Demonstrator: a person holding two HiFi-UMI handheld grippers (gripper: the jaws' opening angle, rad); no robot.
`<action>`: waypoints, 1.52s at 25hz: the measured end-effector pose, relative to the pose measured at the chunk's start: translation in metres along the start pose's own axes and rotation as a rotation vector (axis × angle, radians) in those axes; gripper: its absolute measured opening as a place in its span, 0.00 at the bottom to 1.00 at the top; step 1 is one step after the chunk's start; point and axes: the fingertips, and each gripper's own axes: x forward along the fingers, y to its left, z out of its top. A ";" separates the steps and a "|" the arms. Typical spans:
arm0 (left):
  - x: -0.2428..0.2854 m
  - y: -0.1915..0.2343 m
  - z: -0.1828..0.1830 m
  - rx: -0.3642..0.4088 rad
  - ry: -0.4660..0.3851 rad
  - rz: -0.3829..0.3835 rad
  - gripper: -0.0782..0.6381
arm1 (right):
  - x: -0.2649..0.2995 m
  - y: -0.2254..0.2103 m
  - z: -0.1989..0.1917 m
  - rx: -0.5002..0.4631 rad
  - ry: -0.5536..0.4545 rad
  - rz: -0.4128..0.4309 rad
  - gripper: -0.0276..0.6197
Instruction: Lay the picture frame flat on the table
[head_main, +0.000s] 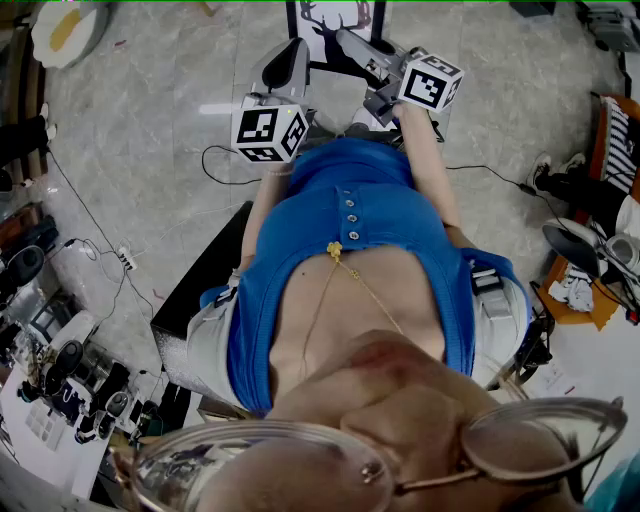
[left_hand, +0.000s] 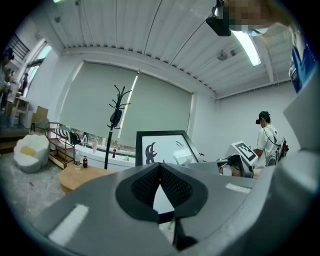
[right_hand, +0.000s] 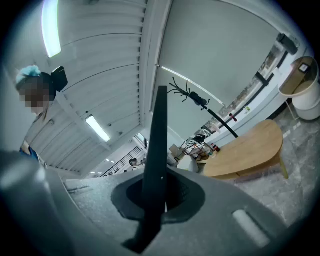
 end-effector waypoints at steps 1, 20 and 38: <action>0.001 0.000 0.000 -0.002 0.001 -0.001 0.11 | 0.000 0.000 0.000 0.001 0.002 0.001 0.05; 0.019 -0.024 -0.011 -0.048 -0.011 0.053 0.11 | -0.003 -0.015 0.010 0.012 0.070 0.061 0.05; 0.095 0.110 0.036 -0.029 -0.013 -0.069 0.11 | 0.145 -0.064 0.046 0.001 0.047 -0.012 0.05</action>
